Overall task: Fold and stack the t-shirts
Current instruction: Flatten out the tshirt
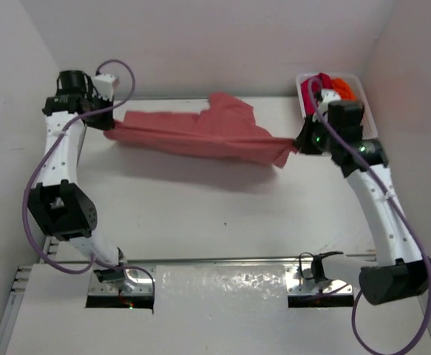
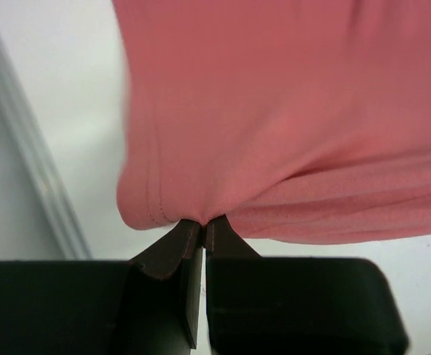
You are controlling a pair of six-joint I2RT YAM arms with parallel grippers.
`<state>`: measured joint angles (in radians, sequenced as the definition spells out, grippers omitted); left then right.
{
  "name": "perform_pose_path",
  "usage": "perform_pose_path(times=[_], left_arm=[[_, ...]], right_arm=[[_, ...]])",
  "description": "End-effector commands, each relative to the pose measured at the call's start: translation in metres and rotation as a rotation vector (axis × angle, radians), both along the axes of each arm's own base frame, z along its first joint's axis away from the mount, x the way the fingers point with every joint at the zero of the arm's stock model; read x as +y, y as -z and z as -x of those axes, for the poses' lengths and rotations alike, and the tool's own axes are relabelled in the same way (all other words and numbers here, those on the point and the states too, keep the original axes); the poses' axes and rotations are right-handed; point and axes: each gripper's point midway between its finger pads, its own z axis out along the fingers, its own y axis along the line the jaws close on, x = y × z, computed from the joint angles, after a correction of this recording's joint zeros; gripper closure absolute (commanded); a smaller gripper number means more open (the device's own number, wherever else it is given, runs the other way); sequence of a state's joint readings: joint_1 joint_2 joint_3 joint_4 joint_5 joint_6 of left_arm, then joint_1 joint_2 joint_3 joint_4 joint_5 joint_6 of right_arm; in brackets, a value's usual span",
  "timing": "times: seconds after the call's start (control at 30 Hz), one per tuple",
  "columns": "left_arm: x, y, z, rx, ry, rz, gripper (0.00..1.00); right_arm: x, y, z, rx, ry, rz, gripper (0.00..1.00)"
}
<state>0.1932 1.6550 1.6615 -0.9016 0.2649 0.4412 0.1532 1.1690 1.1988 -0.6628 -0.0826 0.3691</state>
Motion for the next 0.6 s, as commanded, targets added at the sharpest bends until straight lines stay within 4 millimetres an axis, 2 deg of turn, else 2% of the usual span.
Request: perform_pose_path(times=[0.0, 0.03, 0.07, 0.1, 0.13, 0.17, 0.2, 0.23, 0.3, 0.33, 0.37, 0.4, 0.43, 0.47, 0.5, 0.53, 0.57], left_arm=[[0.028, -0.141, -0.005, -0.344, -0.043, -0.141, 1.00], [0.028, -0.153, -0.001, -0.363, -0.011, -0.177, 1.00], [0.025, -0.163, 0.010, -0.353, 0.015, -0.190, 1.00], [0.023, -0.163, 0.017, -0.336, 0.033, -0.200, 1.00], [0.023, -0.165, 0.028, -0.325, 0.065, -0.232, 1.00], [0.022, -0.156, 0.039, -0.283, 0.079, -0.241, 1.00], [0.026, -0.140, 0.045, -0.232, 0.074, -0.253, 1.00], [0.026, -0.135, 0.049, -0.217, 0.074, -0.259, 1.00], [0.023, -0.122, 0.048, -0.189, 0.082, -0.232, 1.00], [0.022, -0.116, 0.041, -0.174, 0.071, -0.200, 1.00], [0.020, -0.114, 0.033, -0.176, 0.069, -0.178, 1.00], [0.019, -0.114, 0.017, -0.179, 0.063, -0.141, 1.00], [0.020, -0.116, 0.007, -0.191, 0.056, -0.127, 1.00], [0.018, -0.119, -0.004, -0.205, 0.051, -0.106, 1.00], [0.018, -0.122, -0.015, -0.222, 0.025, -0.071, 1.00], [0.022, -0.127, -0.040, -0.263, 0.012, -0.056, 1.00], [0.018, -0.129, -0.053, -0.280, -0.014, 0.004, 1.00]], right_arm=[[-0.009, -0.120, 0.001, -0.203, -0.044, 0.066, 1.00], [-0.007, -0.110, 0.013, -0.112, -0.078, 0.077, 1.00], [-0.003, -0.113, 0.022, -0.084, -0.117, 0.071, 1.00], [-0.003, -0.115, 0.031, -0.062, -0.145, 0.086, 1.00], [-0.004, -0.114, 0.049, -0.005, -0.161, 0.091, 1.00], [-0.004, -0.113, 0.058, 0.020, -0.168, 0.088, 1.00], [-0.003, -0.109, 0.064, 0.043, -0.175, 0.082, 1.00], [-0.003, -0.106, 0.068, 0.056, -0.175, 0.075, 1.00], [0.004, -0.106, 0.061, 0.048, -0.193, 0.047, 1.00], [0.007, -0.111, 0.050, 0.022, -0.194, 0.040, 1.00], [0.010, -0.105, 0.034, 0.044, -0.196, 0.036, 1.00], [0.012, -0.120, 0.022, -0.001, -0.205, 0.041, 1.00], [0.013, -0.126, 0.007, -0.027, -0.205, 0.046, 1.00], [0.016, -0.115, -0.019, -0.003, -0.202, 0.052, 1.00], [0.018, -0.130, -0.036, -0.057, -0.197, 0.050, 1.00], [0.020, -0.141, -0.060, -0.126, -0.186, 0.044, 1.00], [0.023, -0.140, -0.091, -0.144, -0.168, 0.027, 1.00]])
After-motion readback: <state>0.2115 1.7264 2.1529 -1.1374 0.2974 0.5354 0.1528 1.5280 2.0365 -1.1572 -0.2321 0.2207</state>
